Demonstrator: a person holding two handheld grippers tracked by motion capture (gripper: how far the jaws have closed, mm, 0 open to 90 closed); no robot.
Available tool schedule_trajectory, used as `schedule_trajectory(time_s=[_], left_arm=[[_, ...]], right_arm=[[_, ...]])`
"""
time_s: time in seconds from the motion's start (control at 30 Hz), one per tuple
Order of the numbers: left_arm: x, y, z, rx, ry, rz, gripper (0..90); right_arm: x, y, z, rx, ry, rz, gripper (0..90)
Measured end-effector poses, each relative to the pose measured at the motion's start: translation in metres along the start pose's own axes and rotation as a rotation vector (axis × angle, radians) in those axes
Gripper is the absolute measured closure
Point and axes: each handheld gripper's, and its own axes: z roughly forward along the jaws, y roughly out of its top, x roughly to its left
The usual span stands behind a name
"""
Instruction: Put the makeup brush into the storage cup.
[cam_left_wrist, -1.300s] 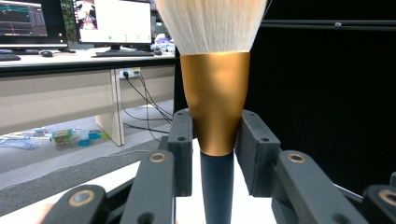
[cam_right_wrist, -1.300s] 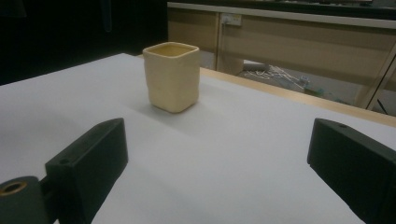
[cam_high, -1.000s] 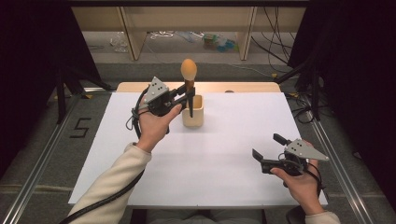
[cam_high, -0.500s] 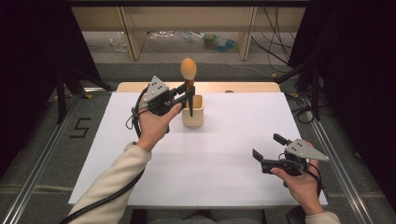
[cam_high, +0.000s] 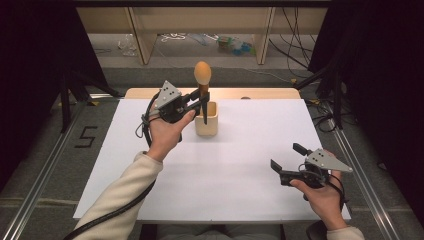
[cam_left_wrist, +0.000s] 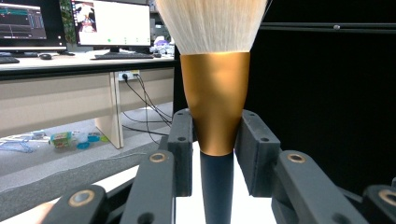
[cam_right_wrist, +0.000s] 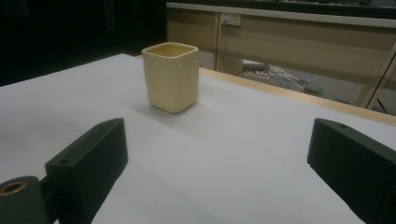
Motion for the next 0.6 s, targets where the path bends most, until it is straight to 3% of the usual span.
schedule_trajectory(time_s=[0.6], left_arm=[[0.0030, 0.0003, 0.0058, -0.008, 0.004, 0.001, 68.6]], right_arm=[[-0.0005, 0.0001, -0.0010, 0.008, -0.007, -0.007, 6.1]])
